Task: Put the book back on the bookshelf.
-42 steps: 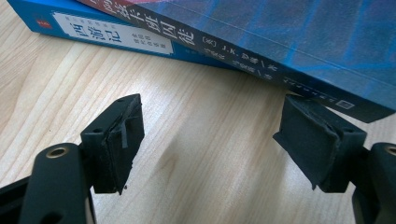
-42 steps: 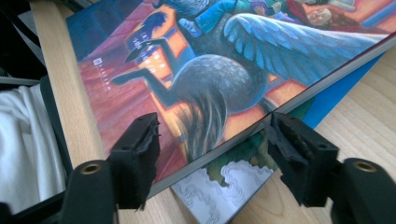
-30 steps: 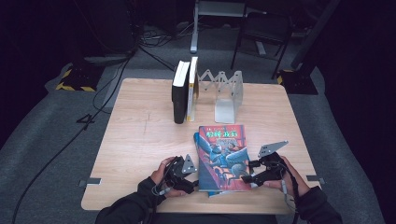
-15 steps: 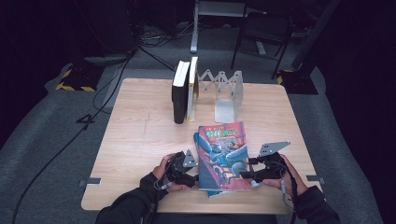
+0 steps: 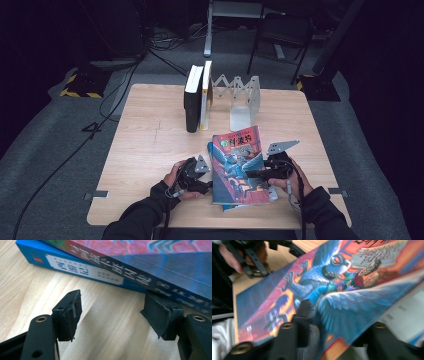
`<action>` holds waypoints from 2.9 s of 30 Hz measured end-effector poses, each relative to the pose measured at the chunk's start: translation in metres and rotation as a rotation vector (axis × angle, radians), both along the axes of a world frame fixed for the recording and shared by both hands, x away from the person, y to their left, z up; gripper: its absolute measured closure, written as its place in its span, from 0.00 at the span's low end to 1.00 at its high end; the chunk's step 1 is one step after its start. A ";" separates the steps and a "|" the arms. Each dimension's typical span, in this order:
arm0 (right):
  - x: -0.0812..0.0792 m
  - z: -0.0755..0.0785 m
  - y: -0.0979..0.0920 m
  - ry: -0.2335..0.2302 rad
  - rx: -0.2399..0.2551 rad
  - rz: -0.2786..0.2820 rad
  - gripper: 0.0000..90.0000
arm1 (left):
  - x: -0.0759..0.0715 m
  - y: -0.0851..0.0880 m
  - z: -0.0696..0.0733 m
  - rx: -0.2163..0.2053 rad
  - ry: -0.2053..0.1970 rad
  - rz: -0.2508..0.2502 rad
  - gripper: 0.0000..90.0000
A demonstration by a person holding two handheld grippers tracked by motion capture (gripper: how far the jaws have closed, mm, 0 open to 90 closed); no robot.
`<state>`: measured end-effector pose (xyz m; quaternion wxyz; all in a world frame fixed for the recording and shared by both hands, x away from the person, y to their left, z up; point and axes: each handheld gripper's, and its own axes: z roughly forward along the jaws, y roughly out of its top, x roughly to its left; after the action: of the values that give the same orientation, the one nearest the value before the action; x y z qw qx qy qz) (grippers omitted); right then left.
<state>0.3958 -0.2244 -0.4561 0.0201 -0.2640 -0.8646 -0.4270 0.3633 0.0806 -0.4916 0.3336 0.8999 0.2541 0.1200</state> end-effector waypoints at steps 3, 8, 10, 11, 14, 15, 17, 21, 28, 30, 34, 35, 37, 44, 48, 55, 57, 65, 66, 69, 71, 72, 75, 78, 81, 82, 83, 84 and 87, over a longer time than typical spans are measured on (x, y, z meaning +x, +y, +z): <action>0.001 0.001 0.000 -0.012 0.013 0.015 0.77 | 0.005 0.000 0.000 0.000 -0.006 0.011 0.35; -0.003 0.002 -0.002 -0.049 0.046 0.013 0.82 | 0.019 0.004 0.001 -0.021 -0.014 0.052 0.37; -0.004 0.002 -0.003 -0.060 0.056 0.015 0.82 | 0.023 0.005 0.002 -0.035 -0.020 0.068 0.39; -0.006 0.002 -0.003 -0.074 0.066 0.020 0.83 | 0.025 0.006 0.003 -0.040 -0.014 0.069 0.39; -0.008 0.004 -0.003 -0.091 0.075 0.027 0.83 | 0.031 0.007 0.004 -0.051 -0.022 0.083 0.38; -0.009 0.005 -0.004 -0.099 0.084 0.029 0.83 | 0.033 0.008 0.005 -0.056 -0.021 0.087 0.38; -0.012 0.006 -0.004 -0.116 0.096 0.039 0.84 | 0.037 0.007 0.005 -0.056 -0.027 0.095 0.39; -0.015 0.007 -0.002 -0.144 0.106 0.049 0.84 | 0.045 0.008 0.005 -0.058 -0.029 0.111 0.39; -0.021 0.011 -0.003 -0.194 0.142 0.078 0.85 | 0.069 0.017 0.014 -0.147 -0.024 0.160 0.42; -0.022 0.012 -0.003 -0.208 0.148 0.087 0.85 | 0.074 0.019 0.019 -0.166 -0.027 0.159 0.42; -0.026 0.017 -0.005 -0.264 0.162 0.102 0.85 | 0.086 0.025 0.036 -0.251 -0.029 0.119 0.51; -0.027 0.019 -0.005 -0.282 0.164 0.102 0.85 | 0.087 0.026 0.042 -0.277 -0.035 0.103 0.55; -0.028 0.024 -0.005 -0.320 0.162 0.107 0.85 | 0.088 0.027 0.055 -0.332 -0.041 0.057 0.66; -0.023 0.037 -0.003 -0.393 0.157 0.114 0.82 | 0.082 0.024 0.096 -0.380 -0.109 -0.044 0.97; -0.020 0.040 0.002 -0.432 0.122 0.097 0.85 | 0.076 0.017 0.121 -0.377 -0.165 -0.095 1.00; -0.016 0.048 0.002 -0.510 0.132 0.009 0.95 | 0.068 0.018 0.152 -0.414 -0.231 -0.131 1.00; -0.017 0.050 0.001 -0.537 0.122 0.004 0.95 | 0.063 0.018 0.155 -0.404 -0.249 -0.137 1.00; -0.041 0.045 -0.008 -0.600 0.110 0.024 0.95 | 0.039 0.026 0.144 -0.373 -0.290 -0.125 0.88; -0.044 0.044 -0.009 -0.602 0.108 0.025 0.95 | 0.035 0.026 0.142 -0.368 -0.285 -0.122 0.86; -0.050 0.043 -0.012 -0.615 0.104 0.021 0.95 | 0.024 0.027 0.133 -0.338 -0.291 -0.111 0.77; -0.052 0.042 -0.013 -0.616 0.111 0.020 0.95 | 0.017 0.027 0.127 -0.313 -0.294 -0.103 0.75; -0.054 0.042 -0.012 -0.624 0.106 0.023 0.95 | 0.012 0.028 0.122 -0.296 -0.289 -0.095 0.74; -0.058 0.041 -0.011 -0.640 0.098 0.023 0.95 | 0.002 0.032 0.110 -0.295 -0.260 -0.093 0.67; -0.060 0.041 -0.012 -0.640 0.098 0.023 0.95 | -0.008 0.036 0.095 -0.276 -0.236 -0.083 0.63; -0.063 0.041 -0.012 -0.643 0.098 0.021 0.95 | -0.016 0.034 0.080 -0.244 -0.190 -0.099 0.54; -0.064 0.041 -0.012 -0.648 0.096 0.020 0.95 | -0.018 0.032 0.075 -0.243 -0.167 -0.110 0.50; -0.065 0.041 -0.012 -0.646 0.098 0.020 0.95 | -0.020 0.030 0.069 -0.253 -0.126 -0.127 0.46; -0.066 0.040 -0.012 -0.645 0.100 0.019 0.95 | -0.021 0.027 0.064 -0.257 -0.109 -0.131 0.41; -0.068 0.040 -0.013 -0.654 0.094 0.022 0.95 | -0.023 0.017 0.052 -0.259 -0.074 -0.121 0.33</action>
<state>0.3274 -0.2370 -0.4163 -0.2420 -0.1023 -0.8073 -0.5284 0.3404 0.0979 -0.4398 0.4627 0.8579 0.2000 0.0990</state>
